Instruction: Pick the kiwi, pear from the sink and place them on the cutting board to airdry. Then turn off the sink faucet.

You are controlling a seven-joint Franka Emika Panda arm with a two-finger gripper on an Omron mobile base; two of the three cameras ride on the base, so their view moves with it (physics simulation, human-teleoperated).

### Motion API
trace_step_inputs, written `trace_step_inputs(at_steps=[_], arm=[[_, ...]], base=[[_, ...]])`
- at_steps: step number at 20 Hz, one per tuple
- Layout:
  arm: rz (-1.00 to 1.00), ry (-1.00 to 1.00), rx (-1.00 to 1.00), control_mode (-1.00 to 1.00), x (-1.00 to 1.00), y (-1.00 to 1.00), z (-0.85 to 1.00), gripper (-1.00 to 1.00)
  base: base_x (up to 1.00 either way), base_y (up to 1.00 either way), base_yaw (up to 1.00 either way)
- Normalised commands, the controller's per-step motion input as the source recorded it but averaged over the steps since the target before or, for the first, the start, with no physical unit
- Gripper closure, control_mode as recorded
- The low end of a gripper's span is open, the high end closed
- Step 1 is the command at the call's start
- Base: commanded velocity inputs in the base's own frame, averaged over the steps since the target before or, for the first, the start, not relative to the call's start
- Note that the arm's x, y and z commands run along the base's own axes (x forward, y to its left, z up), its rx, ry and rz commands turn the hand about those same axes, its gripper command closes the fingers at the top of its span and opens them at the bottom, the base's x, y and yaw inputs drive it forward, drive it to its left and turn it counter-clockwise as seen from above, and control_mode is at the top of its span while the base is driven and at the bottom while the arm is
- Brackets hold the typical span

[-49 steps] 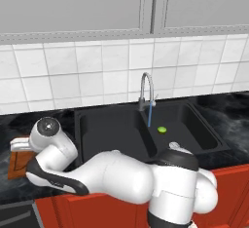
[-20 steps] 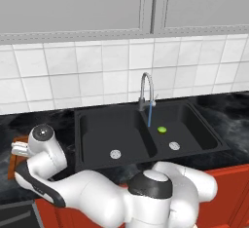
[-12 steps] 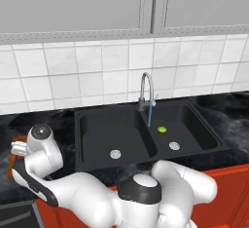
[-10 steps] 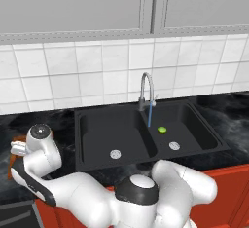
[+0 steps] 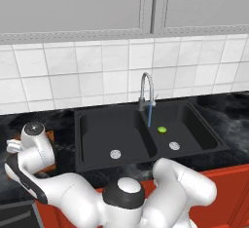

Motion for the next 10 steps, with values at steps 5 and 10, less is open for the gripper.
trace_step_inputs(at_steps=[5, 10], arm=[[0.00, 0.00, 0.00, -1.00, 0.00, 0.01, 0.00, -1.00], [0.00, 0.00, 0.00, -1.00, 0.00, -0.02, 0.00, -1.00]], base=[[0.00, 0.00, 0.00], [0.00, 0.00, 0.00]])
